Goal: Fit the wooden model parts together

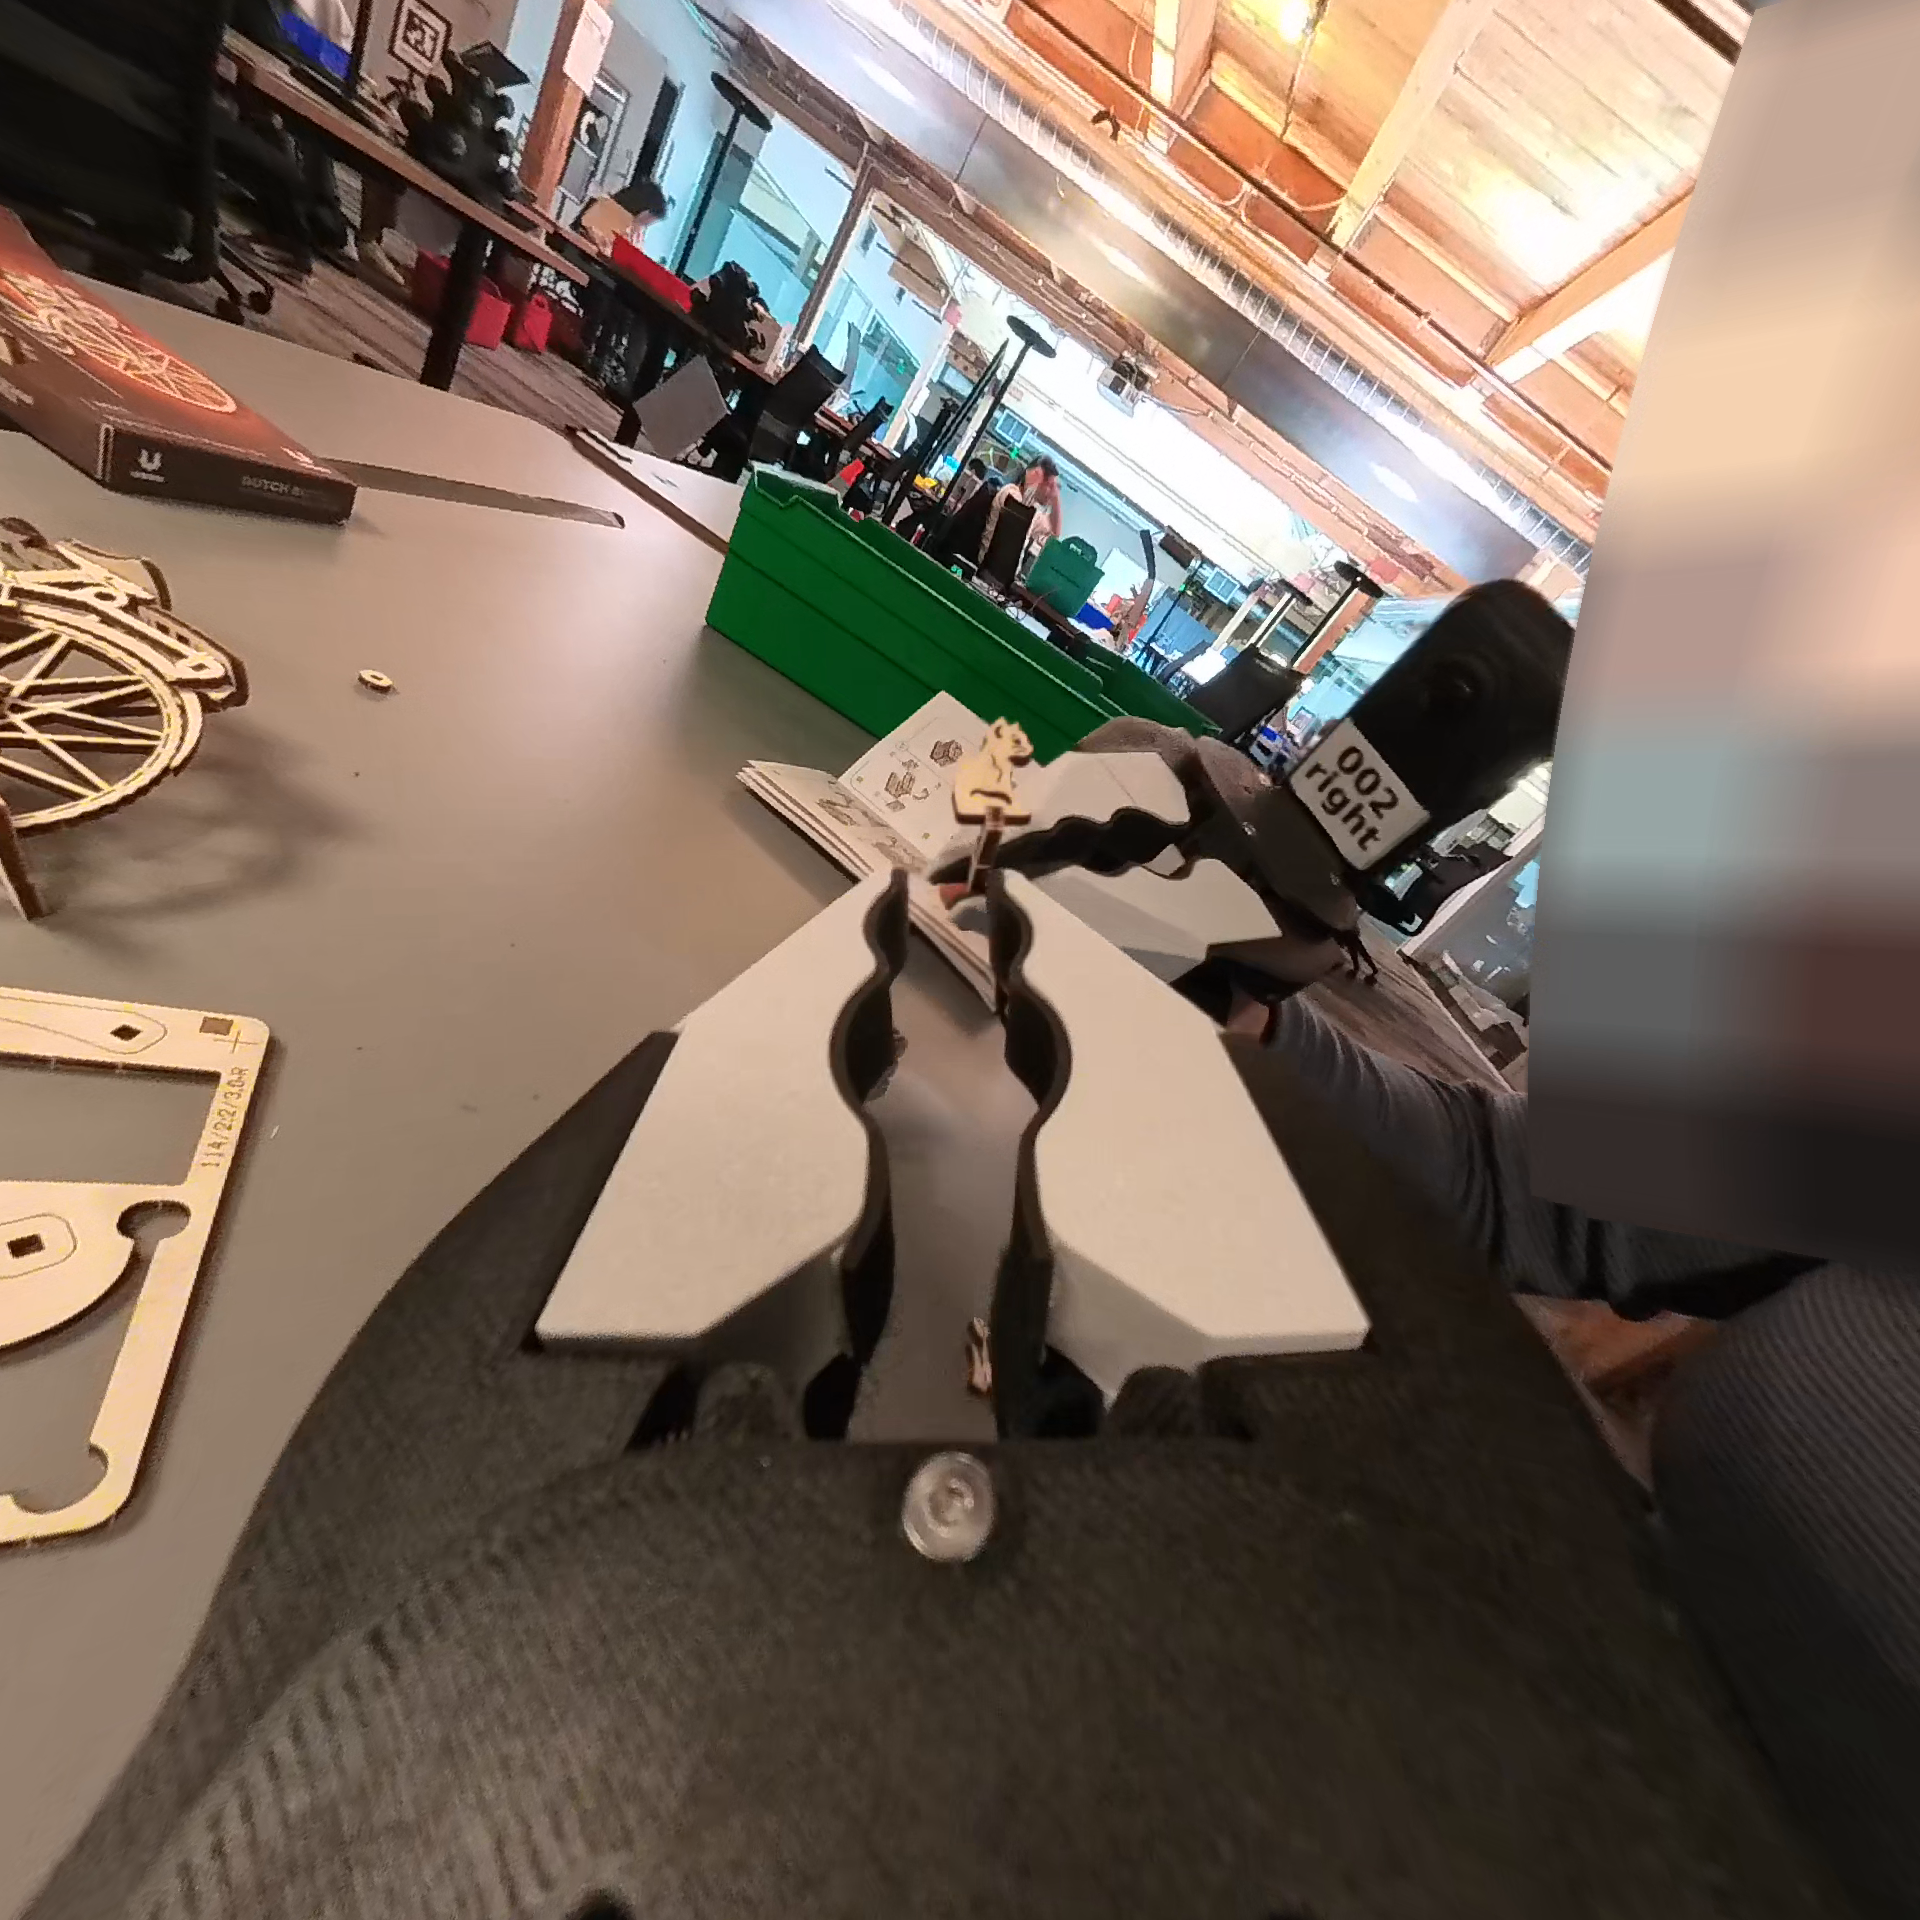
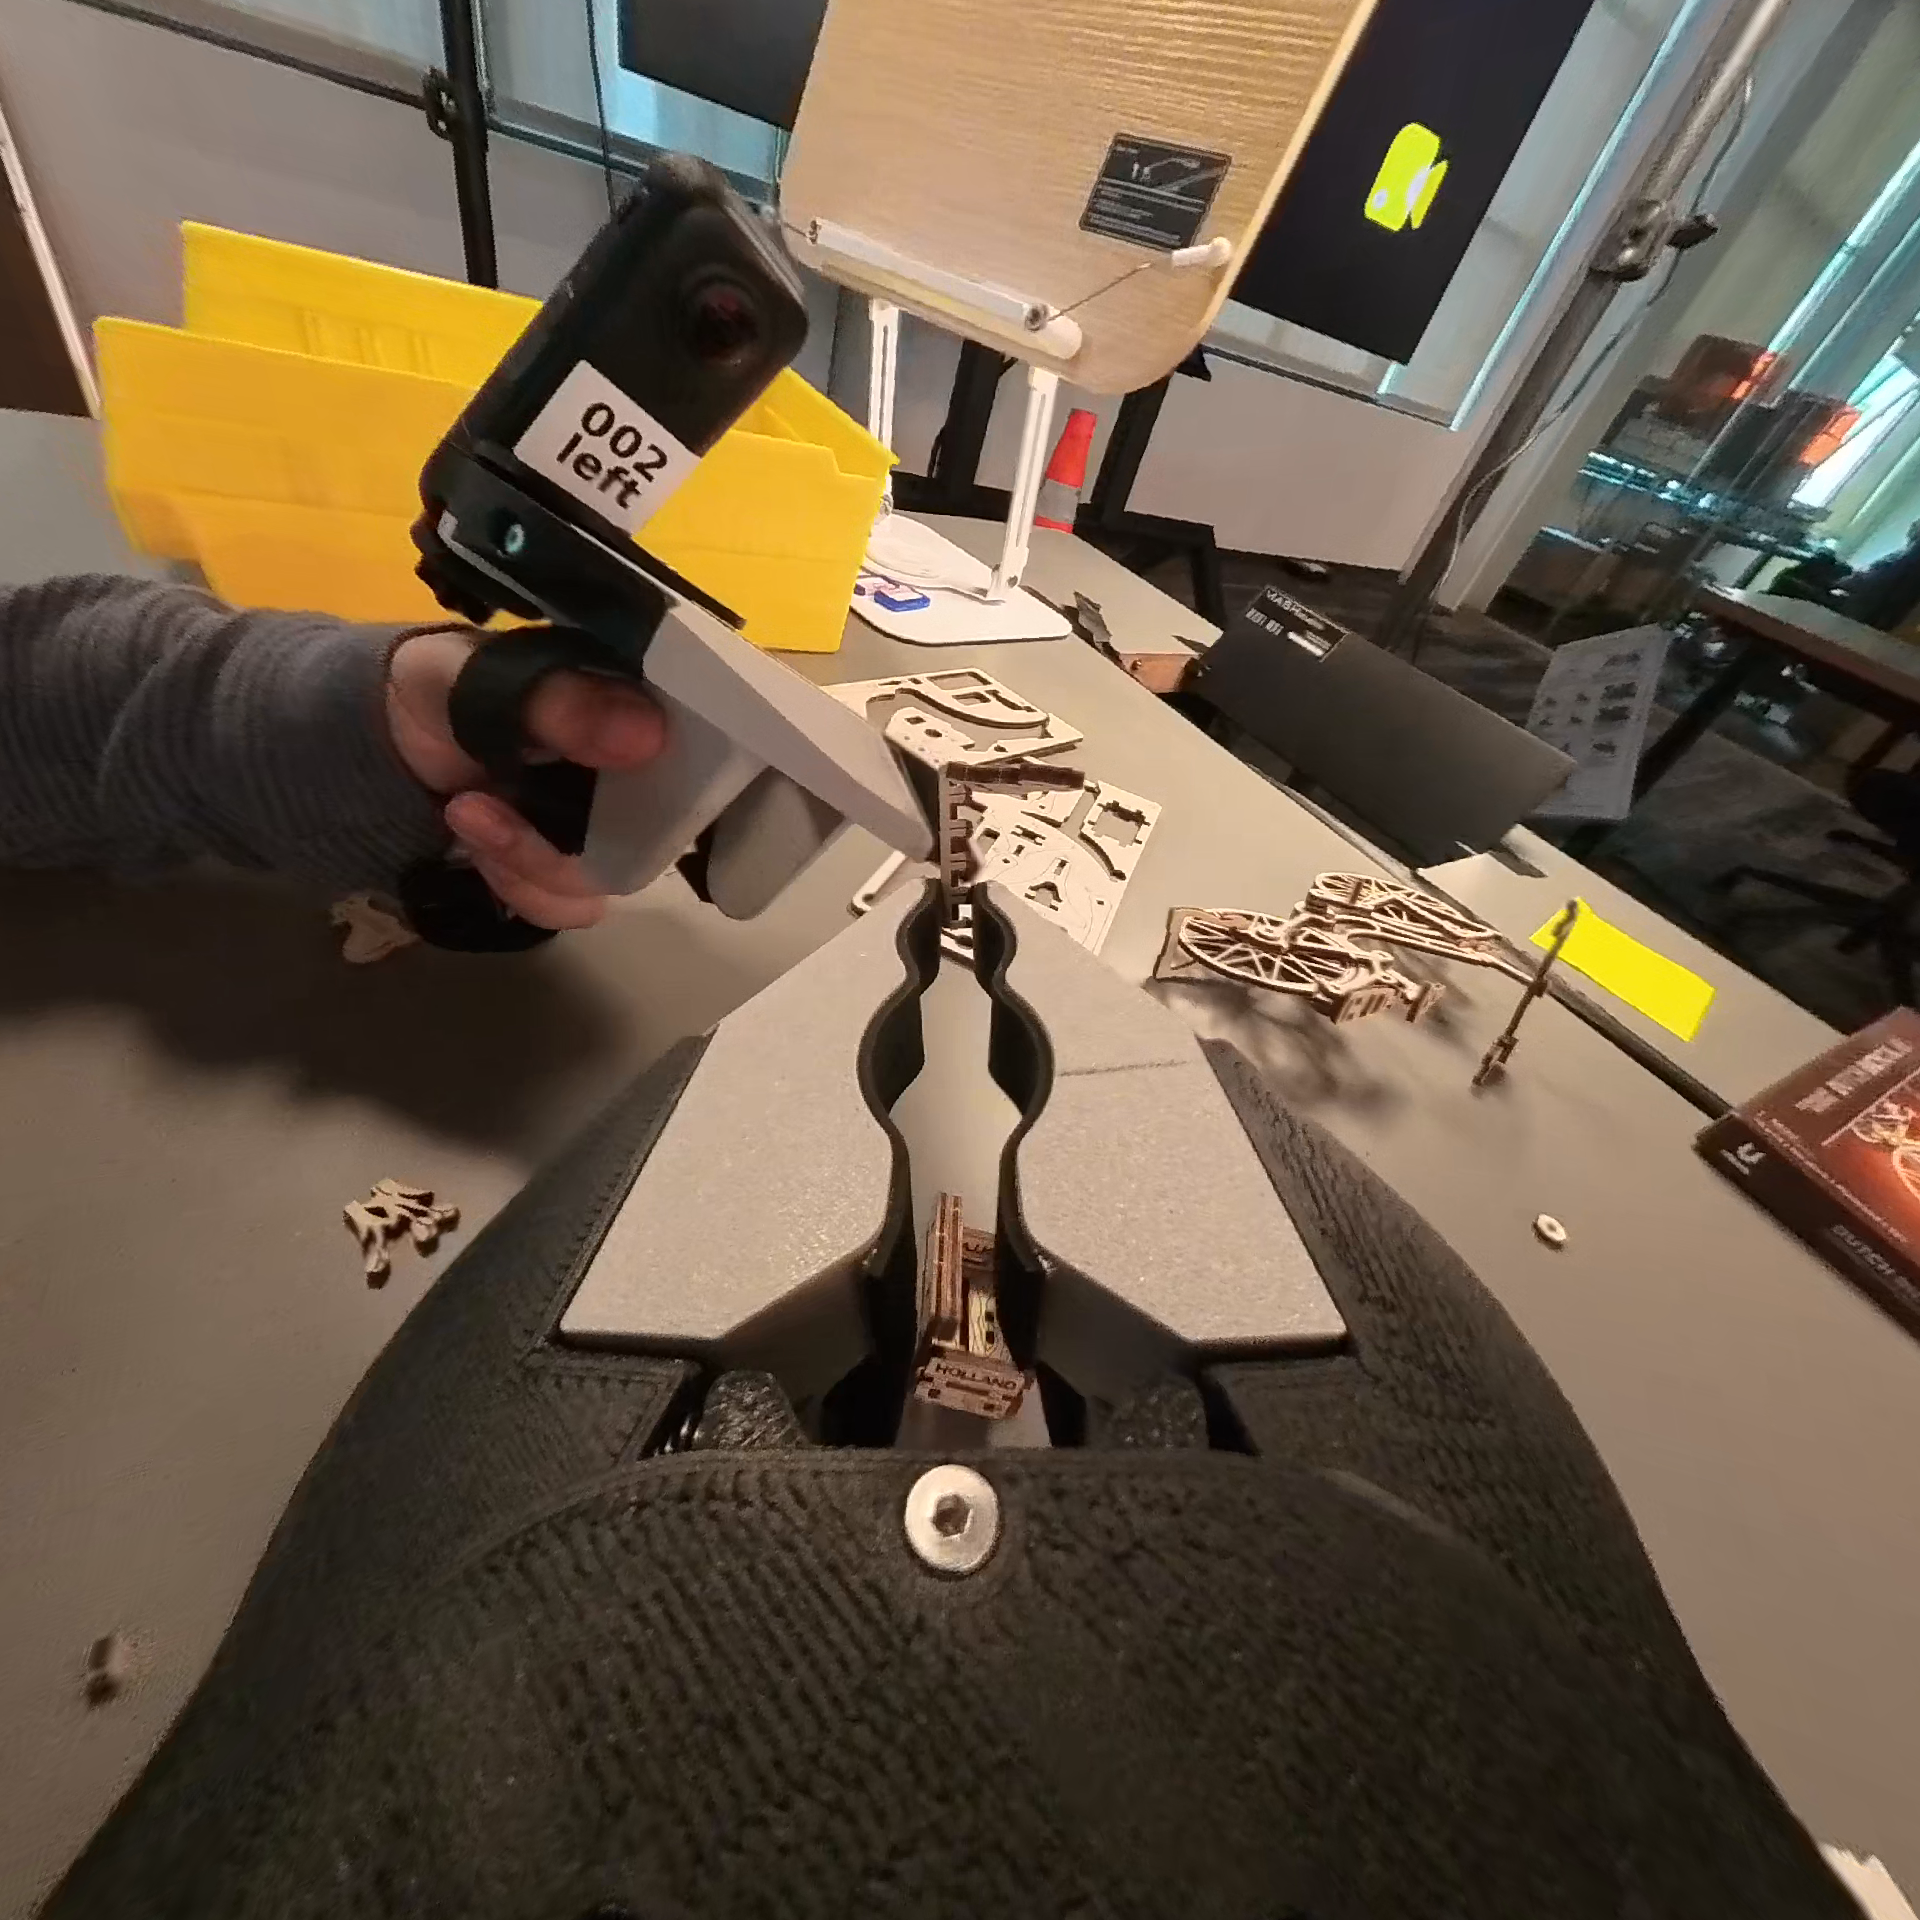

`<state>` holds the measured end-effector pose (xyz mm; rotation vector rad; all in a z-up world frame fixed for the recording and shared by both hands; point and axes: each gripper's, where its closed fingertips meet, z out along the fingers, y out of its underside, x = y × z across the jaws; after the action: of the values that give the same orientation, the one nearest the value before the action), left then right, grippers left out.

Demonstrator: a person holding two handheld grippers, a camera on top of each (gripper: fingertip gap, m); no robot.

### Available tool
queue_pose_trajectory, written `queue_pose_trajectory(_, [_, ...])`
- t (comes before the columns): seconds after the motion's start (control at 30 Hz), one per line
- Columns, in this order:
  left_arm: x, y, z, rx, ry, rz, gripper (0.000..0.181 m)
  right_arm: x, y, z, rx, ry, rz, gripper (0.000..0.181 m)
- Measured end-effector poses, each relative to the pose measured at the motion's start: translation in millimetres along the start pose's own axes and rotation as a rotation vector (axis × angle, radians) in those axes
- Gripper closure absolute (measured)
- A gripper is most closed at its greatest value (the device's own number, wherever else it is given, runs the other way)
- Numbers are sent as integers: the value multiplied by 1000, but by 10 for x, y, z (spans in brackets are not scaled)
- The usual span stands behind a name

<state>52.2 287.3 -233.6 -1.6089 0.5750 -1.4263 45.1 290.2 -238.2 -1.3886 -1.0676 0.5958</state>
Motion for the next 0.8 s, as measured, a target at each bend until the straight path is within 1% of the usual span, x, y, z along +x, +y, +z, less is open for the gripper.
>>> queue_pose_trajectory(0.17, [34,13,22,4,28,-16,168,-49,20,35,-9,0,-34,178])
queue_pose_trajectory(0.27, [11,13,19,8,18,-16,174,-61,21,43,-7,2,-42,178])
queue_pose_trajectory(0.33, [63,-3,11,5,50,-5,180,-73,14,35,1,-20,-34,177])
queue_pose_trajectory(0.4, [72,17,14,-25,36,33,180,-96,3,-5,13,-85,-10,160])
queue_pose_trajectory(0.47, [112,53,16,-61,49,71,180,-82,-5,-58,22,-166,97,141])
queue_pose_trajectory(0.5, [150,55,19,-62,69,76,180,-77,-35,-90,44,-211,166,138])
queue_pose_trajectory(0.57, [212,73,26,-76,102,88,181,-67,-97,-158,92,-280,260,137])
queue_pose_trajectory(0.6, [185,79,25,-84,80,107,181,-29,-97,-183,95,-280,266,138])
queue_pose_trajectory(0.7, [116,20,-29,-75,29,142,180,137,-61,-247,75,-218,240,140])
queue_pose_trajectory(0.77, [113,-33,-65,-57,28,141,180,161,-44,-274,61,-211,217,143])
queue_pose_trajectory(0.8, [107,-41,-76,-56,29,132,180,133,-29,-277,50,-225,207,148])
